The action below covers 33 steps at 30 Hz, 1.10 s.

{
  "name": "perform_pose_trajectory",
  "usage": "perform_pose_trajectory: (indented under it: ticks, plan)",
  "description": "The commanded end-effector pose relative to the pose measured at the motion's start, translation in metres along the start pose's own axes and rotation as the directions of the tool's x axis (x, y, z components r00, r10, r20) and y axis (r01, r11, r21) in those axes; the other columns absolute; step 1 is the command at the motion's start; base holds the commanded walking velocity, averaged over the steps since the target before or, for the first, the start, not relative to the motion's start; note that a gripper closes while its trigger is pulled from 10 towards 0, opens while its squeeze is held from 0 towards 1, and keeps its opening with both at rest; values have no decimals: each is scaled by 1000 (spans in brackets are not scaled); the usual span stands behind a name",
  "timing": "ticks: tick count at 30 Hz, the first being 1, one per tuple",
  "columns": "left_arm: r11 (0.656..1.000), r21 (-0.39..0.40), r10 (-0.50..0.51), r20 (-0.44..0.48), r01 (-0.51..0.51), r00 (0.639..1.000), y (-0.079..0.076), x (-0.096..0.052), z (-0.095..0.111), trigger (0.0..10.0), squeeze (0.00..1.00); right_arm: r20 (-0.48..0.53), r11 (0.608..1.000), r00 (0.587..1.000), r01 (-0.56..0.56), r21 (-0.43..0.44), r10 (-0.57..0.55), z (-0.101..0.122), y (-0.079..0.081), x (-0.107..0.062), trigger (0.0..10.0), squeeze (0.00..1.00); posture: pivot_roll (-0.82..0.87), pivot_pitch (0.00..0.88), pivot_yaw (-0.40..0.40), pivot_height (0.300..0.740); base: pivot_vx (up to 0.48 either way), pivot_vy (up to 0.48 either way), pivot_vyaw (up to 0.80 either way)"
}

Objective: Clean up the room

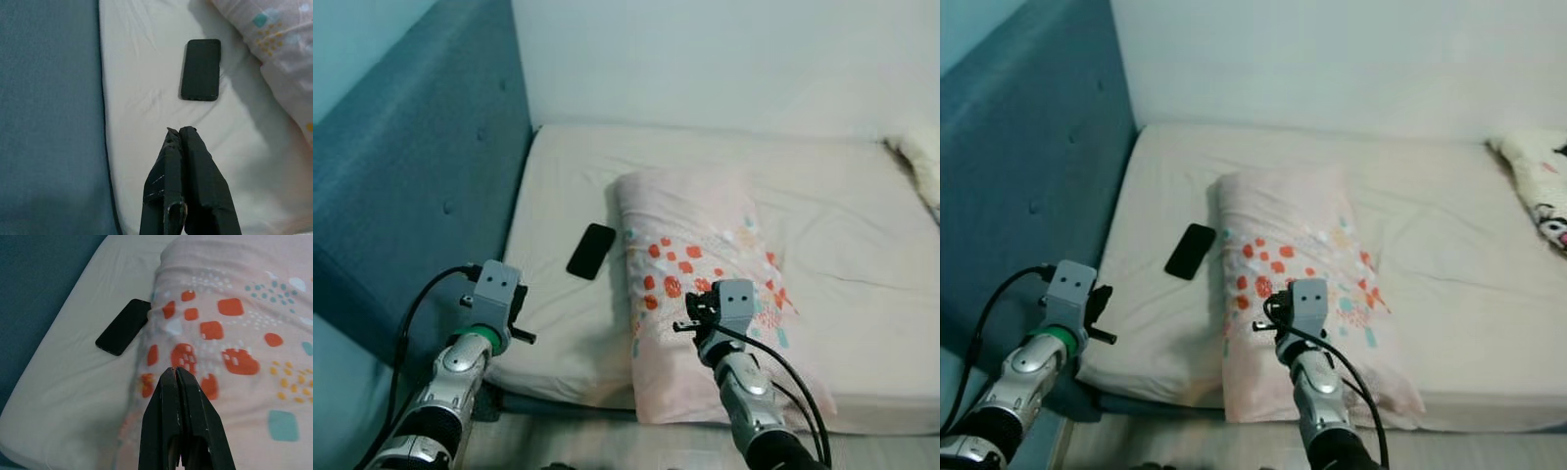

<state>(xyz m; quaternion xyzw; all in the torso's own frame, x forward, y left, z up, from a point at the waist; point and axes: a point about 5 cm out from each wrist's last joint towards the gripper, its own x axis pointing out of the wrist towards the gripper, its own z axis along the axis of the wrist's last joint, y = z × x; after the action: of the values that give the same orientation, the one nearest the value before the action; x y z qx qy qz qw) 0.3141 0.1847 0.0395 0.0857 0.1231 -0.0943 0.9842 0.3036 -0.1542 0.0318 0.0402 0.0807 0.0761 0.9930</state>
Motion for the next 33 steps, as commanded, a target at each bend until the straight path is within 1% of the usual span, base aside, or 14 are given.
perform_pose_trajectory:
  ticks: [1, 15, 17, 18, 19, 20, 22, 23, 25, 26, 27, 29, 30, 33]
  plan:
    - [1000, -17, -17, -27, 16, 1000, -7, -2, -7, 10000, 0, -21, 1000, 1000, 23, 8, -23, -5, -6, -4, 10000, 0, -17, 8, 77, 740, 0, 0, 0]
    - [1000, -6, -2, -46, 1, 999, -5, -2, -9, 10000, 0, -13, 1000, 1000, 26, 11, -26, -4, -6, -4, 10000, 0, -19, 11, 80, 740, 0, 0, 0]
    - [1000, -8, -4, -30, 4, 1000, -5, -3, -9, 10000, 0, 23, 998, 998, 57, 2, -57, 2, -9, -3, 10000, 0, -21, 15, 81, 740, 0, 0, 0]
    - [999, -40, 3, 5, -3, 1000, -5, -2, -3, 10000, 0, 54, 997, 995, 81, -18, -80, 8, -11, -1, 10000, 0, -21, 19, 78, 740, 0, 0, 0]
    - [999, -40, 3, 5, -3, 1000, -5, -2, -3, 10000, 0, 54, 997, 995, 81, -18, -80, 8, -11, -1, 10000, 0, -21, 19, 78, 740, 0, 0, 0]
    - [998, -63, 9, 29, -7, 1000, -5, -1, 1, 10000, 0, 75, 995, 993, 97, -32, -94, 13, -13, -1, 10000, 0, -20, 19, 77, 740, 0, 0, 0]
    - [995, -96, 33, 121, -21, 992, -6, 4, 21, 10000, 0, 157, 991, 981, 125, -46, -116, 32, -15, 4, 10000, 0, -20, 14, 72, 740, 0, 0, 0]
    - [995, -96, 33, 121, -21, 992, -6, 4, 21, 10000, 0, 157, 991, 981, 125, -46, -116, 32, -15, 4, 10000, 0, -20, 14, 72, 740, 0, 0, 0]
    - [996, -91, 40, 200, -22, 979, -8, 9, 42, 10000, 0, 230, 989, 965, 137, -53, -122, 54, -15, 11, 10000, 0, -20, 15, 71, 736, 0, 0, 0]
    - [997, -82, 31, 223, -13, 974, -11, 11, 50, 10000, 0, 259, 988, 958, 142, -52, -124, 63, -16, 14, 10000, 0, -22, 15, 70, 731, 0, 0, 0]
    - [997, -82, 31, 223, -13, 974, -11, 11, 50, 10000, 0, 259, 988, 958, 142, -52, -124, 63, -16, 14, 10000, 0, -22, 15, 70, 731, 0, 0, 0]
    - [996, -87, -7, 226, 27, 974, -18, 13, 55, 10000, 0, 288, 989, 949, 145, -41, -128, 72, -16, 16, 10000, 0, -20, 15, 69, 721, 0, 0, 0]
    - [994, -92, -31, 216, 52, 976, -22, 13, 54, 10000, 0, 284, 988, 949, 151, -35, -135, 72, -18, 16, 10000, 0, -20, 14, 69, 716, 0, 0, 0]
    - [993, -92, -51, 201, 71, 978, -26, 13, 51, 10000, 0, 272, 987, 951, 158, -29, -145, 69, -20, 15, 10000, 0, -19, 16, 70, 706, 0, 0, 0]
